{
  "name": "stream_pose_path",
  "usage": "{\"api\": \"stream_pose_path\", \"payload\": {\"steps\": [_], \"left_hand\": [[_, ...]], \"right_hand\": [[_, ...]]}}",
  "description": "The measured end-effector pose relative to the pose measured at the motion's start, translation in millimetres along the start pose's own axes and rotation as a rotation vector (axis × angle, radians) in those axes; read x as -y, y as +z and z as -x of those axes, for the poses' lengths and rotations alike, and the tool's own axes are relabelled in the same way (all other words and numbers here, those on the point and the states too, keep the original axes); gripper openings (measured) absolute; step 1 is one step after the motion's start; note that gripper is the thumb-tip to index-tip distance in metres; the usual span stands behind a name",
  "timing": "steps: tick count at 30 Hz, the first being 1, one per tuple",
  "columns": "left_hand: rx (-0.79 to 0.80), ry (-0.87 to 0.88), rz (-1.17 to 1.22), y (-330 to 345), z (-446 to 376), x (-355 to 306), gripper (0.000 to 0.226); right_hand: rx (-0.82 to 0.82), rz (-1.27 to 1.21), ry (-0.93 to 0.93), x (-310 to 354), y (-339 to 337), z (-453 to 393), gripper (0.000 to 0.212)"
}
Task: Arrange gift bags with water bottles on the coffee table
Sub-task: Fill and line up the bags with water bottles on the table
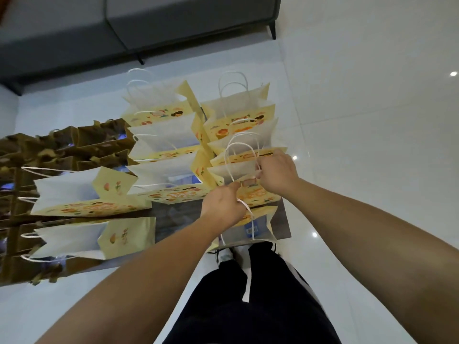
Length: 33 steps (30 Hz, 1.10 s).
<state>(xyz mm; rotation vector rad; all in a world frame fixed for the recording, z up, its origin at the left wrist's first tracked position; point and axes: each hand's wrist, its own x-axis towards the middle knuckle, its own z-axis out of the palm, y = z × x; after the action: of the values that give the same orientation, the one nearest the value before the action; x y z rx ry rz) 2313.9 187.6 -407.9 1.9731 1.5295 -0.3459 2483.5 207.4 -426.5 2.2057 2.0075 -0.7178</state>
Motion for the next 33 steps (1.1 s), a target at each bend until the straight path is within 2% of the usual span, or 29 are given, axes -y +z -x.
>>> {"api": "stream_pose_path", "payload": {"steps": [7,11,14,17,19,22,24,27,29,31,33], "left_hand": [[-0.037,0.018,0.013,0,-2,-2,0.056],[0.02,-0.004,0.009,-1,-5,1,0.051],[0.185,0.026,0.016,-16,-9,3,0.044],[0.418,0.114,0.008,-41,-12,3,0.029],[0.532,0.133,0.014,-60,-15,1,0.039],[0.625,0.145,-0.021,-87,-21,-5,0.064],[0.647,0.123,0.024,-102,-27,-8,0.058],[0.471,0.123,0.124,-117,-33,-9,0.046],[0.261,0.091,0.242,-123,-39,-8,0.045],[0.037,0.048,0.227,-126,-46,-7,0.029],[-0.101,0.007,0.119,-125,-54,-5,0.021]], "right_hand": [[-0.008,0.019,-0.034,-2,4,-4,0.012],[-0.008,-0.07,-0.027,-5,6,2,0.009],[0.045,-0.19,0.01,-6,-1,10,0.021],[0.006,-0.341,0.057,-5,-17,13,0.03],[0.001,-0.4,0.059,-2,-32,12,0.029],[0.123,-0.563,0.077,3,-52,7,0.026],[0.226,-0.628,0.078,3,-66,3,0.02],[0.218,-0.729,0.115,-2,-85,-4,0.016],[0.068,-0.757,0.187,-9,-92,-12,0.016],[-0.077,-0.662,0.228,-15,-95,-21,0.015],[-0.064,-0.479,0.191,-19,-95,-29,0.02]]}}
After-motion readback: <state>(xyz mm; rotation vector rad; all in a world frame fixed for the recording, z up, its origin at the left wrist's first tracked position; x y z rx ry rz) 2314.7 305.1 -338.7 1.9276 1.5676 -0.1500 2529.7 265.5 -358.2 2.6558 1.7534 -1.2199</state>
